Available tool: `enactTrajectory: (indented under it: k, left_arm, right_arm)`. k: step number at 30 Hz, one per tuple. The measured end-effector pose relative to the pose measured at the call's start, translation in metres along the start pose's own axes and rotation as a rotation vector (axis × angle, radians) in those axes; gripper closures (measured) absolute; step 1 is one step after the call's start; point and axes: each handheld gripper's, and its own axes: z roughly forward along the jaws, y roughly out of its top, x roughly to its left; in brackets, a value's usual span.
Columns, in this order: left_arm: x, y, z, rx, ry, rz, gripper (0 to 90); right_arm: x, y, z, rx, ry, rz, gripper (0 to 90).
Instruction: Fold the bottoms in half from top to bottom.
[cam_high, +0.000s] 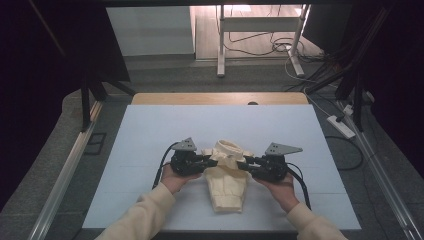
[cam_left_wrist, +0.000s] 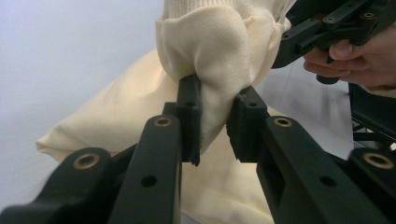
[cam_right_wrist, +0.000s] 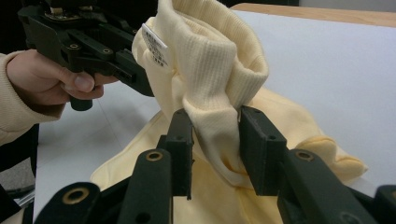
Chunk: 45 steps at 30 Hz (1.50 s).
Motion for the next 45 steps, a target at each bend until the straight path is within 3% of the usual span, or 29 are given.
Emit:
enactTrajectory:
  k: [12, 17, 23, 28, 31, 39, 45]
  left_arm:
    - [-0.012, -0.006, -0.006, 0.021, -0.009, 0.024, 73.2]
    - [-0.016, -0.014, -0.009, 0.045, -0.024, 0.035, 71.3]
    - [-0.016, -0.021, -0.008, 0.073, -0.035, 0.029, 63.8]
    - [-0.017, -0.021, -0.01, 0.06, -0.035, 0.009, 45.8]
    - [-0.018, -0.021, -0.017, 0.037, -0.034, 0.011, 39.4]
    - [-0.018, -0.018, -0.04, -0.036, 0.006, 0.006, 34.9]
    - [-0.012, -0.013, -0.036, -0.019, 0.056, 0.005, 34.7]
  right_arm:
    - [0.011, -0.005, -0.005, 0.013, 0.02, -0.016, 65.7]
    - [0.022, -0.01, -0.007, 0.05, 0.032, -0.066, 65.5]
    - [0.025, -0.02, -0.005, 0.1, 0.045, -0.081, 63.1]
    - [0.025, -0.022, -0.009, 0.103, 0.039, -0.082, 56.2]
    - [0.026, -0.022, -0.015, 0.095, 0.026, -0.087, 50.2]
    - [0.028, -0.019, -0.036, 0.041, 0.017, -0.087, 44.0]
    - [0.027, -0.012, -0.035, 0.031, 0.014, -0.083, 43.5]
